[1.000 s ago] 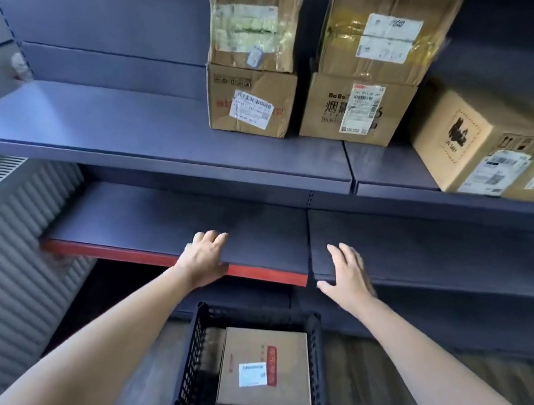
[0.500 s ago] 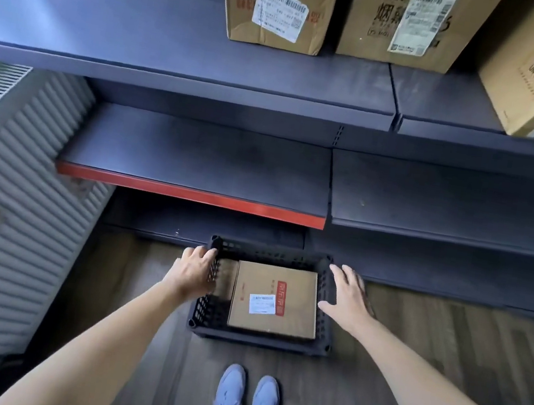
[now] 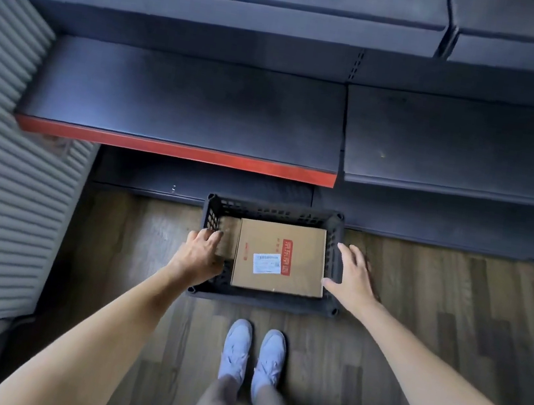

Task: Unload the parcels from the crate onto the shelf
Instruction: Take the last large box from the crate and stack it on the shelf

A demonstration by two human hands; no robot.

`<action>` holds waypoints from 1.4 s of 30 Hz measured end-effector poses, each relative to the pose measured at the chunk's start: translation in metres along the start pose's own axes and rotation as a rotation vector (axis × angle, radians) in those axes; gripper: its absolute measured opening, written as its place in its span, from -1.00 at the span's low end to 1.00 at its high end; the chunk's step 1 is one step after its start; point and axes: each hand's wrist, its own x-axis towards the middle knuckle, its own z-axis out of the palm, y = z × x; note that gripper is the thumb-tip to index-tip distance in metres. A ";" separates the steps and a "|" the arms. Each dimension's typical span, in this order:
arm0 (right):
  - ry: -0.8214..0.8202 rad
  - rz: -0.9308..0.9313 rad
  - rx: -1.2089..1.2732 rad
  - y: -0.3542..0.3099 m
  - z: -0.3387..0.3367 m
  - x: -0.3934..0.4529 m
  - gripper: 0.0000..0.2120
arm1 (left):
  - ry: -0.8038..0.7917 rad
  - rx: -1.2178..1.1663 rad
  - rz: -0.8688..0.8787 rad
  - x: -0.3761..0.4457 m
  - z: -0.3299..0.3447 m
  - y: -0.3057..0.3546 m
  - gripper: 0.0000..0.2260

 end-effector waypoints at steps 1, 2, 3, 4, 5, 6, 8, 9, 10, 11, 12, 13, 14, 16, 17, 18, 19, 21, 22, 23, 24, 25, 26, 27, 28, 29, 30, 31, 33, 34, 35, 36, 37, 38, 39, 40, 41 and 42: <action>-0.004 0.011 0.020 0.005 0.006 0.008 -0.25 | -0.007 -0.010 -0.005 0.010 0.008 -0.001 -0.40; -0.007 0.023 0.034 0.011 0.013 0.017 -0.24 | -0.009 -0.019 -0.004 0.020 0.016 -0.003 -0.41; -0.008 0.040 0.045 0.018 0.022 0.027 -0.24 | -0.008 -0.027 0.002 0.031 0.025 -0.004 -0.42; -0.007 0.058 0.055 0.025 0.031 0.037 -0.24 | -0.001 -0.043 0.006 0.044 0.035 -0.006 -0.43; -0.011 0.071 0.067 0.033 0.042 0.047 -0.25 | 0.007 -0.070 0.001 0.057 0.045 -0.007 -0.42; -0.017 0.082 0.081 0.042 0.054 0.058 -0.25 | 0.016 -0.099 -0.004 0.070 0.056 -0.009 -0.42; -0.030 0.096 0.087 0.062 0.082 0.081 -0.25 | 0.031 -0.138 -0.002 0.098 0.083 -0.014 -0.42; -0.038 0.098 0.071 0.072 0.097 0.094 -0.26 | 0.026 -0.145 -0.006 0.111 0.099 -0.017 -0.42; -0.052 0.091 0.044 0.083 0.113 0.106 -0.26 | 0.014 -0.147 -0.009 0.124 0.116 -0.022 -0.42; -0.077 0.075 0.006 0.094 0.130 0.118 -0.26 | 0.000 -0.147 -0.011 0.137 0.134 -0.028 -0.42; -0.110 0.052 -0.046 0.104 0.147 0.130 -0.26 | -0.015 -0.145 -0.009 0.149 0.151 -0.034 -0.41; -0.137 0.034 -0.100 0.115 0.165 0.142 -0.26 | -0.031 -0.140 -0.006 0.162 0.170 -0.040 -0.41; -0.150 0.030 -0.141 0.125 0.182 0.153 -0.26 | -0.045 -0.131 -0.005 0.174 0.188 -0.047 -0.40; -0.143 0.047 -0.175 0.144 0.212 0.172 -0.27 | -0.072 -0.113 -0.013 0.196 0.221 -0.059 -0.38; -0.131 0.059 -0.181 0.153 0.225 0.180 -0.27 | -0.088 -0.114 -0.023 0.205 0.236 -0.065 -0.37; -0.121 0.071 -0.188 0.161 0.237 0.188 -0.27 | -0.108 -0.117 -0.035 0.213 0.251 -0.070 -0.37; -0.119 0.084 -0.197 0.169 0.248 0.195 -0.27 | -0.130 -0.115 -0.044 0.221 0.265 -0.075 -0.37; -0.130 0.105 -0.211 0.183 0.267 0.207 -0.26 | -0.152 -0.100 -0.036 0.234 0.289 -0.084 -0.39; -0.137 0.117 -0.213 0.189 0.276 0.212 -0.24 | -0.150 -0.101 -0.034 0.239 0.299 -0.087 -0.40; -0.140 0.133 -0.208 0.193 0.283 0.216 -0.20 | -0.143 -0.115 -0.046 0.243 0.308 -0.089 -0.41; -0.137 0.150 -0.197 0.197 0.289 0.220 -0.16 | -0.136 -0.133 -0.061 0.247 0.315 -0.091 -0.40; -0.130 0.165 -0.188 0.200 0.295 0.223 -0.12 | -0.127 -0.146 -0.070 0.251 0.321 -0.092 -0.39; -0.121 0.173 -0.188 0.203 0.299 0.226 -0.08 | -0.119 -0.155 -0.071 0.255 0.326 -0.093 -0.38; -0.112 0.177 -0.196 0.205 0.302 0.229 -0.05 | -0.111 -0.163 -0.067 0.259 0.331 -0.094 -0.36; -0.102 0.181 -0.206 0.207 0.305 0.231 -0.02 | -0.107 -0.176 -0.067 0.263 0.335 -0.094 -0.35; -0.093 0.192 -0.212 0.209 0.307 0.233 0.01 | -0.107 -0.195 -0.076 0.266 0.338 -0.094 -0.33; -0.086 0.210 -0.211 0.211 0.308 0.236 0.04 | -0.111 -0.219 -0.096 0.270 0.340 -0.094 -0.31; -0.082 0.230 -0.205 0.213 0.309 0.239 0.06 | -0.115 -0.245 -0.123 0.273 0.342 -0.094 -0.28; -0.080 0.264 -0.184 0.216 0.311 0.245 0.11 | -0.116 -0.291 -0.175 0.279 0.345 -0.093 -0.22; -0.073 0.275 -0.178 0.217 0.312 0.247 0.12 | -0.121 -0.310 -0.190 0.282 0.347 -0.092 -0.20; -0.063 0.281 -0.179 0.217 0.313 0.249 0.13 | -0.125 -0.326 -0.198 0.284 0.348 -0.091 -0.19; -0.056 0.286 -0.187 0.217 0.314 0.251 0.13 | -0.128 -0.339 -0.201 0.286 0.350 -0.090 -0.17; -0.053 0.292 -0.198 0.217 0.315 0.252 0.13 | -0.130 -0.350 -0.207 0.288 0.352 -0.089 -0.15; -0.050 0.301 -0.205 0.216 0.316 0.253 0.13 | -0.134 -0.360 -0.215 0.290 0.353 -0.088 -0.13; -0.044 0.314 -0.201 0.215 0.318 0.253 0.13 | -0.139 -0.373 -0.224 0.291 0.355 -0.087 -0.10; -0.035 0.329 -0.189 0.214 0.319 0.254 0.13 | -0.142 -0.390 -0.231 0.292 0.357 -0.087 -0.08; -0.025 0.340 -0.176 0.213 0.321 0.254 0.13 | -0.143 -0.408 -0.238 0.293 0.359 -0.086 -0.06; -0.017 0.344 -0.165 0.213 0.322 0.255 0.14 | -0.143 -0.419 -0.243 0.293 0.361 -0.086 -0.05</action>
